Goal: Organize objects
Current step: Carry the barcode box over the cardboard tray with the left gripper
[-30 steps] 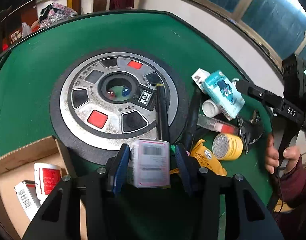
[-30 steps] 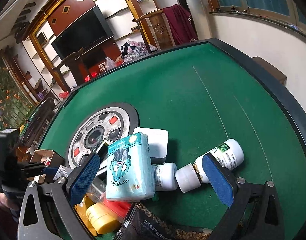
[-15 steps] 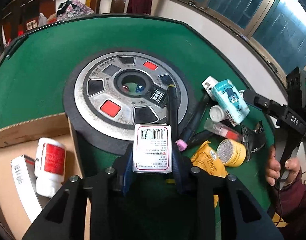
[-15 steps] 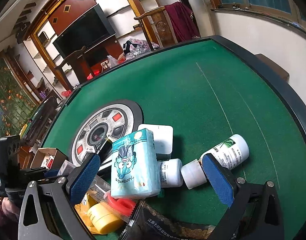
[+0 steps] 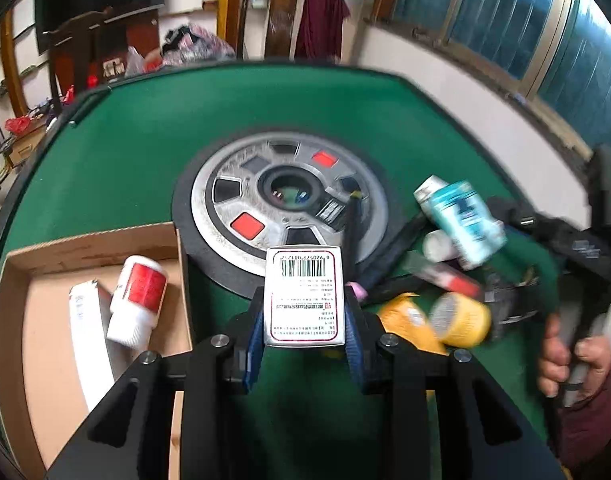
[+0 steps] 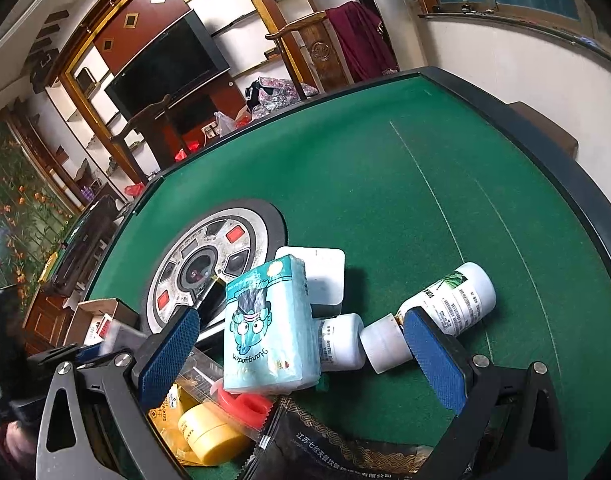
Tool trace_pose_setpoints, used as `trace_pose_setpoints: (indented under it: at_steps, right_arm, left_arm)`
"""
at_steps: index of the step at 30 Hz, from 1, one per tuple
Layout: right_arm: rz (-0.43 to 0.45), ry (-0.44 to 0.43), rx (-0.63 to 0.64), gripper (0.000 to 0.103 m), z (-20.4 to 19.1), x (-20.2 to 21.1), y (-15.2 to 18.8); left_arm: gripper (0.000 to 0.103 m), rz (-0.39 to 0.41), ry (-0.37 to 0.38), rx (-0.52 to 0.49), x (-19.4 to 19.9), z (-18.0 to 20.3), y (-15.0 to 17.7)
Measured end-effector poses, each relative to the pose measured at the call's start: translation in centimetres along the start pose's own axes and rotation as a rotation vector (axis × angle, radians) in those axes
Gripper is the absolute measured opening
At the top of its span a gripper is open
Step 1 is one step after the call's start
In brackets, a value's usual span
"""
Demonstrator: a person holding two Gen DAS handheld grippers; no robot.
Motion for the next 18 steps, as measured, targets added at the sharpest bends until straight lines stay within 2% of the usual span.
trace_pose_setpoints:
  at_steps: [9,13,16,18]
  right_arm:
    - [0.044,0.053,0.049,0.103,-0.4,1.3,-0.1]
    - [0.003,0.082,0.071,0.103,-1.7,2.5,0.8]
    - [0.067,0.153,0.210,0.103,-4.8,5.7,1.1]
    - [0.175,0.231,0.319,0.103,-7.4,8.8,0.4]
  left_arm:
    - [0.034,0.235,0.039,0.177,11.6,-2.1,4.9]
    - [0.034,0.307,0.036,0.237,15.1,-4.7,7.1]
    - [0.034,0.343,0.048,0.278,16.7,-6.5,8.4]
    - [0.034,0.366,0.049,0.298,17.5,-7.1,9.0]
Point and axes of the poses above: each gripper's, at about its wrist camera, not at the fingertips, and x roughly against the way its jaws point, z to its right, y to its underside, the point moved 5 cm from there along -x, roughly the way its jaws point, and after that the axes turned 13 degrees about -y, right-handed, at the moved point
